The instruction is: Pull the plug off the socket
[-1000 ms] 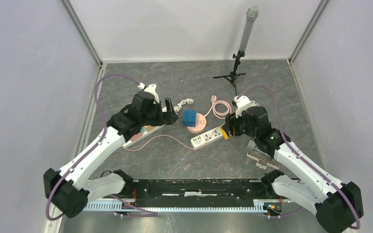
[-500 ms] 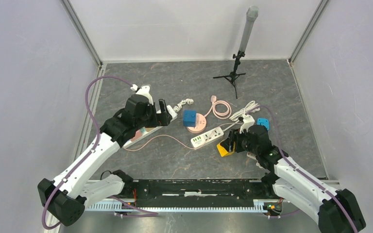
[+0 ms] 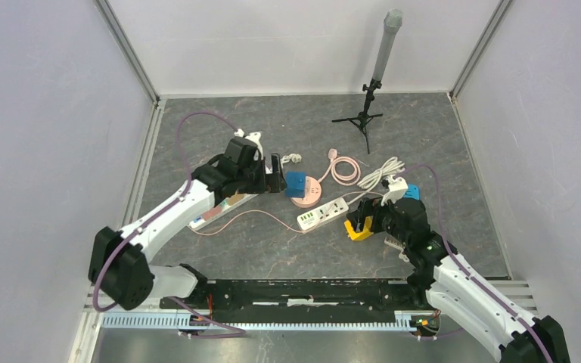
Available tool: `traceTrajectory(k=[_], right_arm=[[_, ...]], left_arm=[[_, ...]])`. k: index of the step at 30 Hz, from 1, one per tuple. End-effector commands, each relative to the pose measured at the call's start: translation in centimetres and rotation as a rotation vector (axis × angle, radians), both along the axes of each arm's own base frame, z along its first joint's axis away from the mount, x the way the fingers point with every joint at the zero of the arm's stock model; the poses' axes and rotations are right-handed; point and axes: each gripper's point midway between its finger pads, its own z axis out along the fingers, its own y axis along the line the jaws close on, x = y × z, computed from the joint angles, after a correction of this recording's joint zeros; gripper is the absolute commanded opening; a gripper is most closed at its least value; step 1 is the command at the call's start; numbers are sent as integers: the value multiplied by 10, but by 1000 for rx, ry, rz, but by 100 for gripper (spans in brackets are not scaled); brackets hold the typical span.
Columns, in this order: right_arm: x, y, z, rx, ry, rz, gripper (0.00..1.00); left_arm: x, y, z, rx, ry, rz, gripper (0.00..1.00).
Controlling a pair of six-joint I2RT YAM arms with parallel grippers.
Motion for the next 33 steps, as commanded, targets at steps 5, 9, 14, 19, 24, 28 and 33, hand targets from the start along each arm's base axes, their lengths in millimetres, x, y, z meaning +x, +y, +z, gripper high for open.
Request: traceTrajectory(k=[5, 9, 14, 19, 24, 28, 33], right_arm=[[16, 47, 63, 137, -201, 207, 99], [29, 71, 78, 236, -193, 249, 91], [61, 87, 69, 250, -127, 203, 80], [84, 103, 36, 211, 11, 184, 67], [93, 112, 7, 149, 83, 177, 64], [98, 114, -4, 128, 102, 182, 60], [103, 117, -18, 89, 134, 195, 54]], left_arm=[[37, -53, 12, -48, -67, -57, 100], [46, -67, -10, 5, -47, -45, 100], [56, -68, -27, 96, -40, -11, 99], [58, -63, -41, 154, -22, 10, 98], [56, -65, -56, 174, 11, -17, 94], [58, -68, -61, 178, 22, -25, 90], [60, -75, -61, 163, 34, -30, 81]])
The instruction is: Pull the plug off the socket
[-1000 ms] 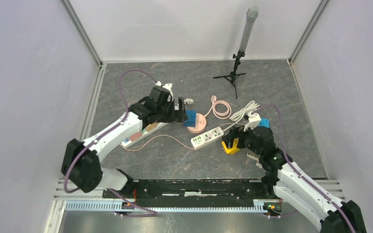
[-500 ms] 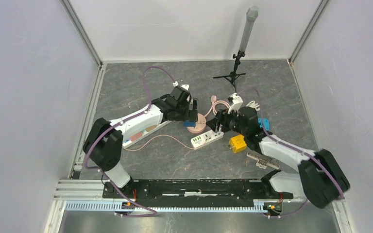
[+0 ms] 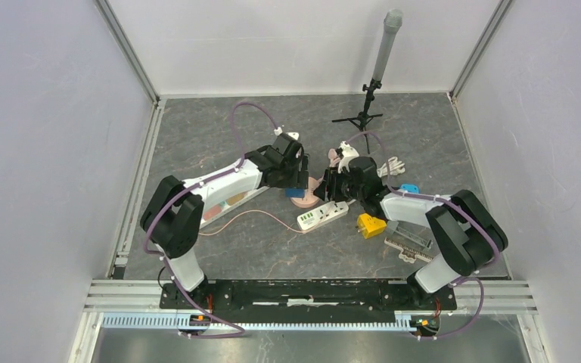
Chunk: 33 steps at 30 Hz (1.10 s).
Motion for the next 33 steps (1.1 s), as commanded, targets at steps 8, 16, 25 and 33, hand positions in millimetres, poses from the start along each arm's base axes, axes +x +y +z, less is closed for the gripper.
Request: traceTrajectory(k=[8, 16, 25, 33], right_arm=[[22, 11, -10, -50, 1, 31, 46], [12, -5, -38, -163, 50, 53, 39], [0, -18, -61, -231, 81, 76, 36], [-2, -23, -71, -276, 96, 96, 32]], left_arm=[[10, -11, -1, -2, 17, 0, 63], [-3, -10, 11, -7, 63, -29, 46], [-14, -32, 37, -124, 91, -106, 42], [-13, -28, 12, -87, 114, -55, 41]])
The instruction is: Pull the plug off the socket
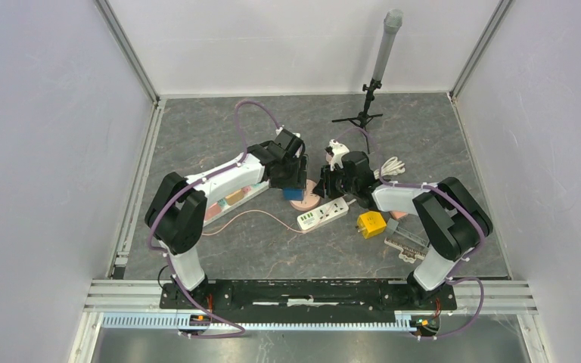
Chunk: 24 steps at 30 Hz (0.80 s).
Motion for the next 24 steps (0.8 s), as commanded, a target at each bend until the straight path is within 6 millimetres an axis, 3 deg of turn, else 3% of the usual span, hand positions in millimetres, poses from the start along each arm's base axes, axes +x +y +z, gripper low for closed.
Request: traceTrajectory(k=[1, 9, 15, 21, 24], right_arm=[[-22, -32, -50, -189, 106, 3, 32], [-22, -51, -59, -299, 98, -8, 20], [-29, -46, -60, -295, 96, 62, 15], [-51, -35, -58, -232, 107, 191, 29], [-56, -32, -54, -205, 109, 212, 31]], left_arm=[[0, -23, 15, -94, -1, -11, 41], [9, -20, 39, -80, -60, -27, 41], [8, -21, 33, -76, -45, -24, 41], [10, -19, 26, -63, -49, -14, 41], [12, -14, 22, -43, -63, 4, 41]])
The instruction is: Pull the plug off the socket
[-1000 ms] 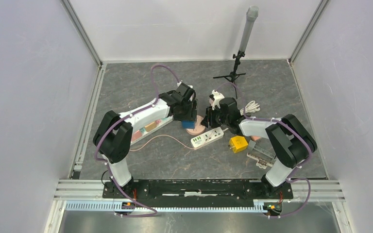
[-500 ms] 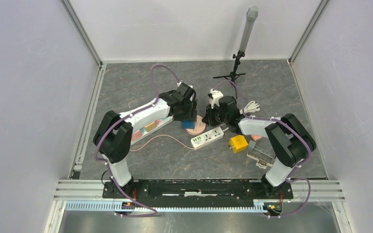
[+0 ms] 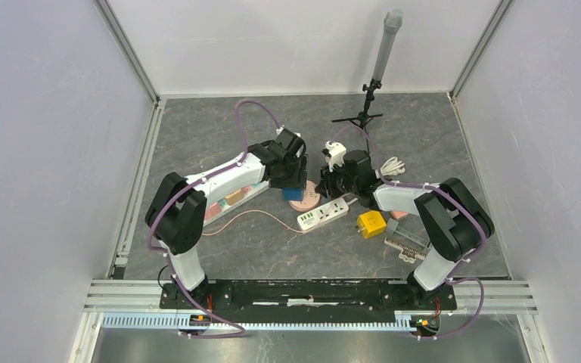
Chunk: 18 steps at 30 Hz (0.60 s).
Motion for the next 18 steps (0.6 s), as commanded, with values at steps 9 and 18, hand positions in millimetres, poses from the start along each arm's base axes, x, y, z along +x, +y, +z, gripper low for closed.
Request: traceTrajectory(k=[9, 18], right_arm=[[-55, -35, -62, -200, 219, 62, 25], [-63, -59, -88, -328, 224, 13, 16]], left_arm=[[11, -9, 17, -57, -90, 10, 40], [16, -23, 63, -153, -152, -14, 38]])
